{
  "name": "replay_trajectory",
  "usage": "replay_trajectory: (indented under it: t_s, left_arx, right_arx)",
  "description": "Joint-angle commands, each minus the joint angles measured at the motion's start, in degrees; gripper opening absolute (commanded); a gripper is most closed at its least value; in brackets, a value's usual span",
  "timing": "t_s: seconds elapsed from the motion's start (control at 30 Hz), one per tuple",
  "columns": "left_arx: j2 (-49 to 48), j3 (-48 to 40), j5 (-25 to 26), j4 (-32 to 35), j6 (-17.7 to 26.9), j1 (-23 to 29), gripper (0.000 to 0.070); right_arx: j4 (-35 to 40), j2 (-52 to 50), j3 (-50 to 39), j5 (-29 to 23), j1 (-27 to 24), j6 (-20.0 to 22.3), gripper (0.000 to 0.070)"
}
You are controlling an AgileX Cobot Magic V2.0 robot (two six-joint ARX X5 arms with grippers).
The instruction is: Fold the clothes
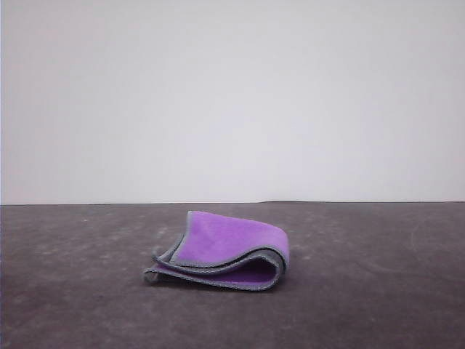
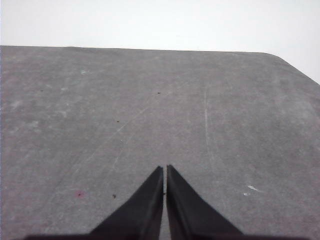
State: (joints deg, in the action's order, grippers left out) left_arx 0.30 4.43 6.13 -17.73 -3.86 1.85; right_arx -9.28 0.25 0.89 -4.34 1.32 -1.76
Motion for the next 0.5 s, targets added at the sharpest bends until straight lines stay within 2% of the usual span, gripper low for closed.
replay_trajectory:
  t_s: [0.0,0.47]
  left_arx:
    - [0.0,-1.1,-0.2,-0.6,0.6,0.0,0.0]
    - [0.0,-1.1,-0.2,-0.6,0.6,0.0,0.0]
  right_arx:
    - [0.3,0.0,-0.2,-0.2,-0.1,-0.6,0.0006]
    - [0.3,0.0,-0.2,-0.2,-0.1,-0.6,0.0006]
